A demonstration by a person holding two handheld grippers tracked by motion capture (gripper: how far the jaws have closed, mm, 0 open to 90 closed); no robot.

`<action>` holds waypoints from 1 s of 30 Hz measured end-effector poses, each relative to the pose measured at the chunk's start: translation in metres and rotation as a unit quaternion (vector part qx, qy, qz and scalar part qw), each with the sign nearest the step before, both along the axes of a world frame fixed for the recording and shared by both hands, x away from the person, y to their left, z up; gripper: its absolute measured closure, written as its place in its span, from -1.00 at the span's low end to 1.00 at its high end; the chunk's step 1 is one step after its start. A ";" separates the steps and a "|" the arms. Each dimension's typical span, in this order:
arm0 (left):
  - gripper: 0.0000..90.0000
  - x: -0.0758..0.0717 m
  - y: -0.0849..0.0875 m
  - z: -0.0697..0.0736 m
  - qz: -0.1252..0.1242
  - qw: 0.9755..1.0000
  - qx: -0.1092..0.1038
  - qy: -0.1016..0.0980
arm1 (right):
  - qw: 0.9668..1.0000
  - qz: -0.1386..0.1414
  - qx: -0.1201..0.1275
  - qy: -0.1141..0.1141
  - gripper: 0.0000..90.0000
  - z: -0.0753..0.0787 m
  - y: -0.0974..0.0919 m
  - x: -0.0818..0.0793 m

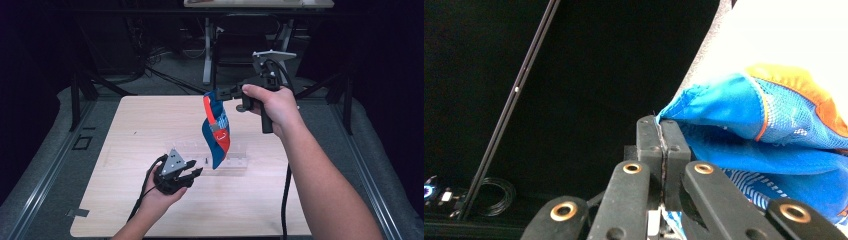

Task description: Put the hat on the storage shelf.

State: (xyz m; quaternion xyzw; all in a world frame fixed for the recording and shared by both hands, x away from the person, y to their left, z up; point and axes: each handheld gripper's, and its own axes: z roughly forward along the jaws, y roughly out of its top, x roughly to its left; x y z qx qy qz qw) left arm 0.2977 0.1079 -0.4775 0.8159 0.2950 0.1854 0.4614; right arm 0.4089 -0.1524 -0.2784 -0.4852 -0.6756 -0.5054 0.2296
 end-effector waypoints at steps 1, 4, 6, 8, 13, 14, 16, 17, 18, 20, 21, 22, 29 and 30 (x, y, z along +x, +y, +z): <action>0.43 0.000 0.000 0.000 0.000 1.000 0.000 0.000 | 1.000 0.000 0.000 0.000 1.00 0.000 0.000 0.000; 0.42 0.000 -0.009 0.004 -0.008 1.000 -0.002 -0.008 | 1.000 0.000 -0.001 0.001 1.00 -0.001 0.005 0.002; 0.37 0.000 -0.015 0.005 -0.012 1.000 0.000 -0.010 | 1.000 0.000 -0.002 0.000 1.00 -0.001 0.008 0.002; 0.33 0.000 -0.020 0.004 -0.014 1.000 -0.001 -0.009 | 1.000 0.002 -0.002 0.000 1.00 -0.003 0.009 0.003; 0.27 0.002 -0.031 0.000 -0.015 1.000 0.016 -0.012 | 1.000 0.001 -0.002 0.002 1.00 -0.004 0.013 0.004; 0.26 0.003 -0.032 -0.001 -0.012 1.000 0.017 -0.012 | 1.000 -0.001 -0.001 0.002 1.00 -0.004 0.014 0.004; 0.27 0.005 -0.035 -0.002 -0.005 1.000 0.022 -0.015 | 1.000 0.002 -0.002 0.002 1.00 -0.004 0.014 0.004; 0.30 0.006 -0.036 -0.003 -0.002 1.000 0.024 -0.017 | 1.000 0.002 -0.001 0.001 1.00 -0.004 0.014 0.003; 0.34 0.007 -0.038 -0.003 0.001 0.999 0.031 -0.021 | 1.000 0.003 -0.001 0.001 1.00 -0.004 0.015 0.003; 0.50 0.007 -0.041 -0.004 0.003 0.999 0.039 -0.024 | 1.000 0.002 -0.001 0.000 1.00 -0.004 0.015 0.003; 0.53 0.007 -0.042 -0.005 0.005 0.999 0.047 -0.028 | 1.000 0.002 -0.001 0.000 1.00 -0.004 0.015 0.003; 0.60 0.007 -0.042 -0.006 0.003 0.998 0.053 -0.031 | 1.000 0.002 -0.001 -0.001 1.00 -0.004 0.015 0.003; 0.89 0.006 -0.035 -0.005 0.011 0.997 0.064 -0.040 | 1.000 0.000 0.000 0.001 1.00 -0.006 0.012 0.003; 0.89 0.006 -0.034 -0.005 0.012 0.997 0.065 -0.040 | 1.000 0.000 -0.001 0.002 1.00 -0.006 0.012 0.003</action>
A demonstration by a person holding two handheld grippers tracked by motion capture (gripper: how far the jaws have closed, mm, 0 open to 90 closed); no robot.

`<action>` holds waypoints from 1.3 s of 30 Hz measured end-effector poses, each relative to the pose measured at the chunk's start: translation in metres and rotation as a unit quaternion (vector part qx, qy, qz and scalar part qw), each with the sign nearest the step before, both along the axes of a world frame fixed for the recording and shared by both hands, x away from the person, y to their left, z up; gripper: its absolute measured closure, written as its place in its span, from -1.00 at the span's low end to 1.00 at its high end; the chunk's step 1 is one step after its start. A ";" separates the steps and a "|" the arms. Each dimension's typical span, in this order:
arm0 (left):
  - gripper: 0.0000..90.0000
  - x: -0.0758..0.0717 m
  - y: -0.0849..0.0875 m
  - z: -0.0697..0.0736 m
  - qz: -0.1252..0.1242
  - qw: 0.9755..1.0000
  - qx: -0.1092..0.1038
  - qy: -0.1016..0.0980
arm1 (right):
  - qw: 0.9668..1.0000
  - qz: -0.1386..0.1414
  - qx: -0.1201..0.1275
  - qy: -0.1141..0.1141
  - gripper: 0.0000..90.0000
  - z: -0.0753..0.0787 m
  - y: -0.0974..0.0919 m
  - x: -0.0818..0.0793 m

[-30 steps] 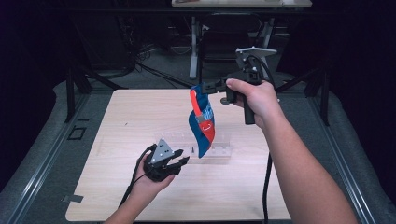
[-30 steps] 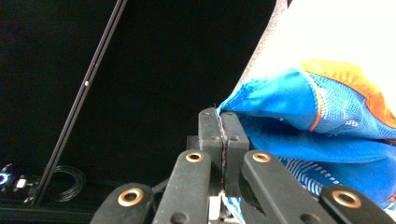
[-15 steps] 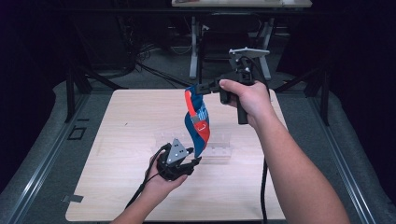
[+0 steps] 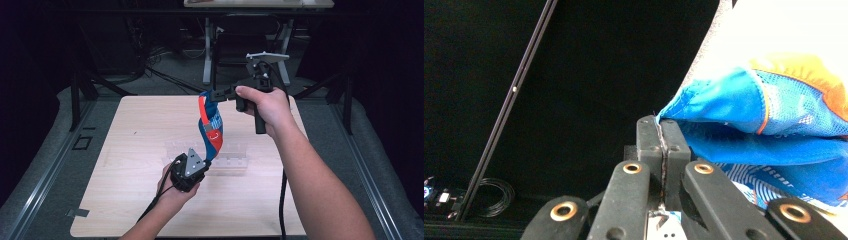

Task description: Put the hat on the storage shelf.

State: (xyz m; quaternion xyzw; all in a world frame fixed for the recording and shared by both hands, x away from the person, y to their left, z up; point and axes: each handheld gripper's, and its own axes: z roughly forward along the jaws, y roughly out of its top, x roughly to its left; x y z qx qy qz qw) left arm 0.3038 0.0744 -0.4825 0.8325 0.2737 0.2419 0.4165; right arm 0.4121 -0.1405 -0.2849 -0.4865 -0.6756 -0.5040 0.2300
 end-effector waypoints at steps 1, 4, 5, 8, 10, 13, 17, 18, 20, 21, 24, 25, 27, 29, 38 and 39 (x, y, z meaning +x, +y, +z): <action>0.91 0.000 0.002 0.000 0.001 1.000 0.001 -0.001 | 1.000 0.000 0.001 0.000 1.00 0.000 0.000 0.000; 0.95 0.000 0.008 0.002 0.002 1.000 0.003 -0.007 | 1.000 -0.001 0.002 0.000 1.00 -0.001 0.000 0.000; 0.96 0.000 0.010 0.002 0.001 1.000 0.000 -0.008 | 1.000 0.000 0.003 0.000 1.00 -0.001 0.001 0.000; 0.96 0.002 0.016 0.004 0.003 1.000 -0.002 -0.006 | 1.000 0.002 0.002 -0.002 1.00 -0.001 0.003 0.001; 0.96 0.003 0.020 0.005 0.005 1.000 -0.003 -0.003 | 1.000 0.002 0.000 -0.003 1.00 -0.002 0.004 0.001; 0.97 0.004 0.024 0.005 0.006 1.000 -0.006 -0.003 | 1.000 0.001 0.001 -0.001 1.00 -0.004 0.006 0.002; 0.97 0.005 0.027 0.003 0.008 1.000 -0.011 -0.001 | 1.000 0.002 0.001 0.001 1.00 -0.008 0.010 0.003; 0.97 0.006 0.028 0.002 0.009 1.000 -0.014 0.000 | 1.000 0.005 0.000 0.001 1.00 -0.009 0.011 0.004; 0.97 0.007 0.031 -0.001 0.009 1.000 -0.020 0.009 | 1.000 0.005 0.001 0.004 1.00 -0.012 0.013 0.005; 0.97 0.008 0.032 -0.003 0.011 1.000 -0.022 0.011 | 1.000 0.004 0.001 0.005 1.00 -0.013 0.014 0.005; 0.97 0.009 0.035 -0.007 0.014 0.999 -0.031 0.017 | 1.000 0.008 -0.001 0.008 1.00 -0.018 0.016 0.006; 0.97 0.009 0.036 -0.007 0.016 0.999 -0.035 0.019 | 1.000 0.007 0.000 0.009 1.00 -0.019 0.017 0.007; 0.97 0.010 0.036 -0.008 0.016 0.999 -0.041 0.021 | 1.000 0.009 0.001 0.011 1.00 -0.021 0.018 0.008; 0.97 0.009 0.036 -0.009 0.013 0.999 -0.040 0.023 | 1.000 0.009 0.002 0.012 1.00 -0.022 0.020 0.008; 0.97 0.010 0.032 -0.018 0.015 0.999 -0.032 0.037 | 1.000 0.012 -0.004 0.018 1.00 -0.029 0.020 0.009; 0.97 0.010 0.032 -0.019 0.015 0.999 -0.031 0.036 | 1.000 0.010 -0.003 0.020 1.00 -0.030 0.021 0.009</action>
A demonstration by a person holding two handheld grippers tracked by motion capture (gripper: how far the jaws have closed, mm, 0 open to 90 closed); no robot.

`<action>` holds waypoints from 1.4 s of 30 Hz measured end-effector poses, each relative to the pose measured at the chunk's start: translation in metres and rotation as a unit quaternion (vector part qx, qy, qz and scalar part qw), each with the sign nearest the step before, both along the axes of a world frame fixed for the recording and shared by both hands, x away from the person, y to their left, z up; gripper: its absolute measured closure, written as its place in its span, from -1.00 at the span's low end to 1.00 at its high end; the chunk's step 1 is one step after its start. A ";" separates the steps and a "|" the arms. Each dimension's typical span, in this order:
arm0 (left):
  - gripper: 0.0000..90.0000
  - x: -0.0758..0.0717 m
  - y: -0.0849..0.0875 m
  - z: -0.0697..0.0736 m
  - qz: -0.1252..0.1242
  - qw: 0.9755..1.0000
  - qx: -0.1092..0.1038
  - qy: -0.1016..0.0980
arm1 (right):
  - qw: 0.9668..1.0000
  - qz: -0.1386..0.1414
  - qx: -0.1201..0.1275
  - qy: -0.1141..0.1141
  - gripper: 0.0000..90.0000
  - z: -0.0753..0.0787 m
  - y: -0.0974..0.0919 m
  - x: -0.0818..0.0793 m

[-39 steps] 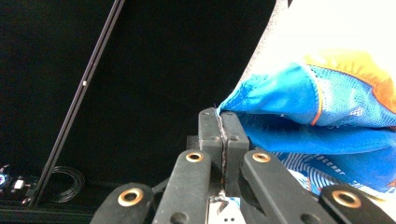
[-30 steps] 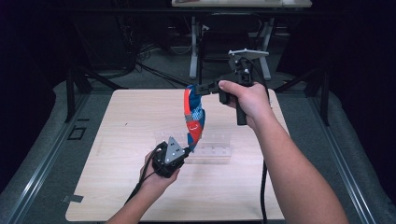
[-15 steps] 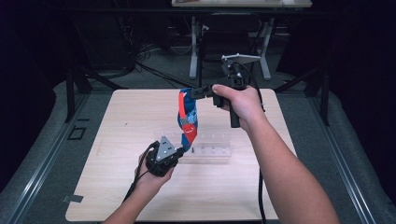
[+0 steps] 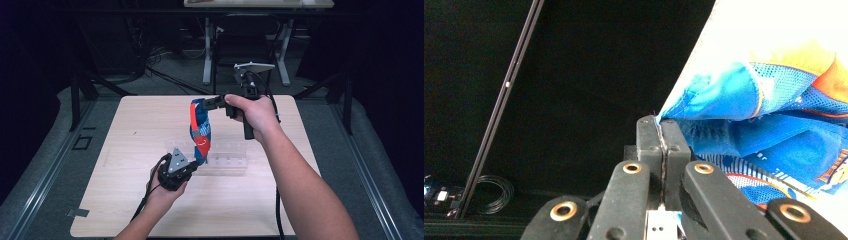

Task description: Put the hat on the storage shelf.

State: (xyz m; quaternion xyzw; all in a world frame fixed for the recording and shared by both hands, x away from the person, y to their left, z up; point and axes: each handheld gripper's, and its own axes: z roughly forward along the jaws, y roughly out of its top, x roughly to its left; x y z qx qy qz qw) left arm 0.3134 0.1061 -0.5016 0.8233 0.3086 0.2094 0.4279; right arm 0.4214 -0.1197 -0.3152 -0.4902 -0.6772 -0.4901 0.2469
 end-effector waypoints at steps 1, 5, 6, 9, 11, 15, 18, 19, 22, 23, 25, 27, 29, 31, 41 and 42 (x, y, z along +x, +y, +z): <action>0.97 0.000 0.000 -0.001 -0.001 1.000 0.003 0.001 | 1.000 0.001 0.000 -0.001 1.00 -0.001 0.000 0.000; 0.97 0.001 0.000 -0.005 0.002 1.000 0.001 0.006 | 1.000 0.002 -0.004 0.007 1.00 -0.008 -0.001 0.003; 0.97 0.001 0.000 -0.006 0.002 1.000 0.002 0.008 | 1.000 0.002 -0.004 0.008 1.00 -0.009 -0.002 0.004; 0.97 0.002 0.001 -0.009 0.005 1.000 0.001 0.011 | 1.000 0.000 -0.003 0.012 1.00 -0.013 -0.002 0.006; 0.97 0.002 0.002 -0.010 0.006 1.000 0.003 0.014 | 1.000 -0.001 -0.006 0.012 1.00 -0.015 -0.002 0.006; 0.97 0.001 0.002 -0.014 0.009 1.000 0.006 0.018 | 1.000 0.000 -0.008 0.014 1.00 -0.019 -0.002 0.007; 0.97 0.001 0.003 -0.017 0.010 1.000 0.007 0.021 | 1.000 0.000 -0.011 0.016 1.00 -0.022 -0.001 0.008; 0.97 0.001 0.003 -0.018 0.011 1.000 0.007 0.022 | 1.000 0.000 -0.011 0.016 1.00 -0.024 -0.002 0.008; 0.97 0.001 0.005 -0.018 0.012 1.000 0.006 0.024 | 1.000 -0.001 -0.017 0.016 1.00 -0.026 -0.003 0.008; 0.97 0.001 0.005 -0.018 0.011 1.000 0.006 0.024 | 1.000 -0.002 -0.016 0.017 1.00 -0.026 -0.003 0.008; 0.97 0.001 0.005 -0.019 0.011 1.000 0.006 0.024 | 1.000 -0.001 -0.020 0.017 1.00 -0.028 -0.005 0.008; 0.97 0.001 0.006 -0.020 0.013 1.000 0.004 0.025 | 1.000 -0.005 -0.023 0.019 1.00 -0.028 -0.005 0.008; 0.96 0.002 0.006 -0.020 0.012 1.000 0.002 0.026 | 1.000 -0.007 -0.025 0.018 1.00 -0.029 -0.007 0.008; 0.96 0.002 0.006 -0.020 0.012 1.000 0.001 0.026 | 0.999 -0.008 -0.027 0.020 1.00 -0.030 -0.008 0.008; 0.96 0.001 0.006 -0.021 0.014 1.000 -0.001 0.025 | 0.999 -0.019 -0.038 0.020 0.95 -0.032 -0.016 0.008; 0.96 0.001 0.006 -0.021 0.014 1.000 0.000 0.025 | 0.999 -0.018 -0.038 0.020 0.94 -0.032 -0.017 0.008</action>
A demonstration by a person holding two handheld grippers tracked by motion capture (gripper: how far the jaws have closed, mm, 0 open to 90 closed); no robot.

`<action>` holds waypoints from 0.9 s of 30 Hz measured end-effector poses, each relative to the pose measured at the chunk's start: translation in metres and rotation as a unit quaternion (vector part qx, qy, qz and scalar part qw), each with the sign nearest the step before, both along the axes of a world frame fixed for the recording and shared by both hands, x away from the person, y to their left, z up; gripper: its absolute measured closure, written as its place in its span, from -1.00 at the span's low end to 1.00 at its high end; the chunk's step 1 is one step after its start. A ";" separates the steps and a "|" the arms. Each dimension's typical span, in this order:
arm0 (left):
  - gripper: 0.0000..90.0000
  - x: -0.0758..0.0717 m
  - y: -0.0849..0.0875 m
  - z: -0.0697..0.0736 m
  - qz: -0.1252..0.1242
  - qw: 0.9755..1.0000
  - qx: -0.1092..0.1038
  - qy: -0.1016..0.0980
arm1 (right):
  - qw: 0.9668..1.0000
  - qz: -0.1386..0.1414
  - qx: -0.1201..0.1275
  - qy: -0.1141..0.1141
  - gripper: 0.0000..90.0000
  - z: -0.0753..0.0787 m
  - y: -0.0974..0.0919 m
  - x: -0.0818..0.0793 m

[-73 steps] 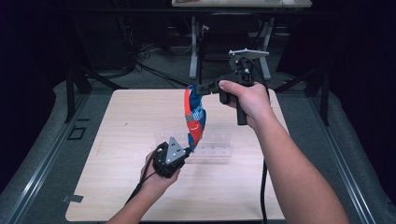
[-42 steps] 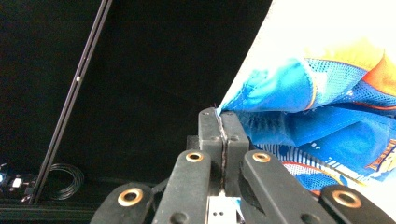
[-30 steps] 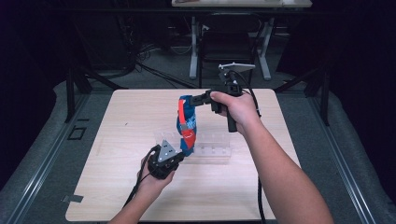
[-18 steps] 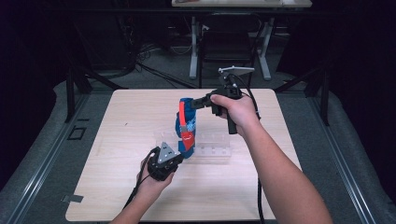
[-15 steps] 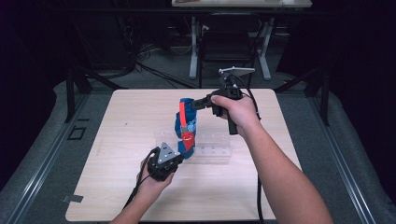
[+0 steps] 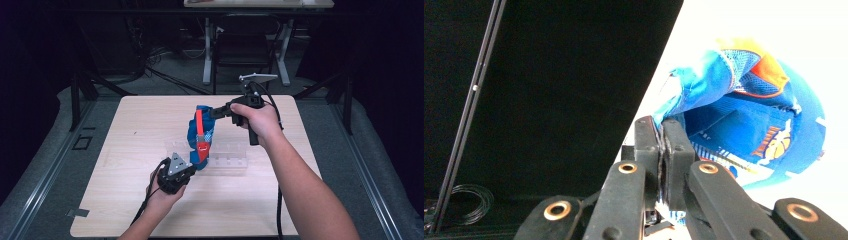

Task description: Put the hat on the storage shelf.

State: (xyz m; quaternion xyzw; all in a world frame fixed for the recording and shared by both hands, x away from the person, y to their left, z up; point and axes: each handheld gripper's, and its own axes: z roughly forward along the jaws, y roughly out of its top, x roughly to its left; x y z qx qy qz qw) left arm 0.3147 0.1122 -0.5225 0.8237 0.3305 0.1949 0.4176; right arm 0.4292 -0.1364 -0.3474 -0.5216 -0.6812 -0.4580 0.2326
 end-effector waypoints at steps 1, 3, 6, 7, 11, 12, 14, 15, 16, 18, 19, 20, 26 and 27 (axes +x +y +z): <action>0.96 0.000 0.000 0.000 0.000 1.000 0.000 0.000 | 1.000 -0.001 -0.001 0.000 0.93 0.000 -0.002 0.000; 0.96 0.000 0.000 0.000 0.000 1.000 0.000 0.001 | 1.000 -0.005 -0.001 0.002 0.90 0.001 -0.003 -0.001; 0.96 0.000 0.002 0.000 0.002 1.000 0.000 0.000 | 1.000 -0.011 -0.009 0.000 0.87 0.001 -0.008 -0.001; 0.96 0.000 0.002 0.000 0.003 1.000 -0.002 -0.002 | 1.000 -0.014 -0.012 -0.001 0.86 0.001 -0.010 -0.002; 0.94 -0.001 0.004 0.000 0.005 1.000 0.003 -0.001 | 1.000 -0.022 -0.022 -0.003 0.83 0.001 -0.020 -0.003; 0.94 -0.001 0.005 -0.001 0.008 1.000 0.004 -0.003 | 0.999 -0.025 -0.024 -0.004 0.81 0.001 -0.021 -0.004; 0.93 -0.002 0.007 -0.002 0.009 1.000 0.002 -0.004 | 0.999 -0.032 -0.029 -0.005 0.78 0.000 -0.026 -0.005; 0.93 -0.003 0.008 -0.002 0.009 1.000 0.002 -0.005 | 0.999 -0.031 -0.035 -0.006 0.77 0.000 -0.028 -0.005; 0.93 -0.004 0.010 -0.002 0.009 1.000 0.001 -0.003 | 0.999 -0.032 -0.040 -0.007 0.76 0.000 -0.029 -0.006; 0.92 -0.005 0.012 -0.003 0.011 1.000 0.000 -0.005 | 0.998 -0.034 -0.049 -0.009 0.75 0.000 -0.033 -0.007; 0.91 -0.006 0.014 -0.003 0.011 1.000 0.000 -0.005 | 0.998 -0.034 -0.052 -0.010 0.75 0.000 -0.035 -0.007; 0.89 -0.006 0.015 -0.003 0.012 1.000 -0.001 -0.005 | 0.998 -0.035 -0.054 -0.011 0.74 0.000 -0.036 -0.007; 0.81 -0.008 0.022 -0.003 0.019 1.000 -0.003 -0.007 | 0.997 -0.039 -0.072 -0.010 0.73 -0.002 -0.043 -0.010; 0.77 -0.008 0.024 -0.003 0.020 1.000 -0.002 -0.005 | 0.996 -0.039 -0.074 -0.011 0.73 -0.003 -0.044 -0.011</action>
